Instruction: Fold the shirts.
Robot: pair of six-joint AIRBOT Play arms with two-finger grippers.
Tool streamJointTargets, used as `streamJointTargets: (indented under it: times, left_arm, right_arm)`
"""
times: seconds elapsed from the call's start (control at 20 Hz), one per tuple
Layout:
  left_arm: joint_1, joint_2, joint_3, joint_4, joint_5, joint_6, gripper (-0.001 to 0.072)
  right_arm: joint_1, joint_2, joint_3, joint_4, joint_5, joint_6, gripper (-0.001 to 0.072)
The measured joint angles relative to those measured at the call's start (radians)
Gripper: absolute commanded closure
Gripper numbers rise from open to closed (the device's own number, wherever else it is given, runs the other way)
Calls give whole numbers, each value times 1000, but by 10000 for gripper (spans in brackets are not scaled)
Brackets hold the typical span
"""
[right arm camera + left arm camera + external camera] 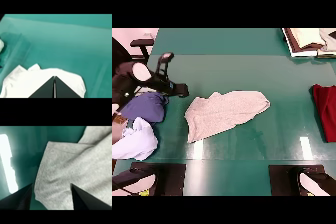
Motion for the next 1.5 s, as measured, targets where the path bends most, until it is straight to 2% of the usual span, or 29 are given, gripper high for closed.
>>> streamJointTargets:
  times: [0.35,0.6,0.65,0.7,0.75,0.8,1.05,1.35,1.4,1.45,1.5]
  left_arm:
    - [42,-177,-58,-140,97,51,167]
    - [44,-229,-63,-211,128,78,169]
    - [45,-233,-63,-221,130,80,239]
    - [45,-236,-64,-226,134,84,427]
    - [45,-240,-65,-227,136,90,537]
    - [45,-241,-66,-232,133,95,690]
    - [46,-211,-21,-237,134,108,688]
    - [45,-61,202,-129,127,113,688]
    - [45,-40,228,-119,126,113,688]
    - [45,-23,249,-110,121,113,688]
    - [45,-11,263,-103,114,113,688]
  right_arm:
    - [19,-85,0,6,58,0,697]
    - [24,-108,0,6,68,0,697]
    - [24,-109,0,6,68,0,697]
    - [24,-110,0,6,67,0,697]
    - [24,-111,0,6,65,0,697]
    - [24,-111,0,6,61,0,697]
    - [22,-113,0,3,58,0,696]
    - [-46,-95,-129,-3,56,0,696]
    - [-59,-94,-175,-4,53,0,682]
    - [-72,-98,-227,-4,47,0,530]
    - [-80,-107,-277,-4,37,0,302]
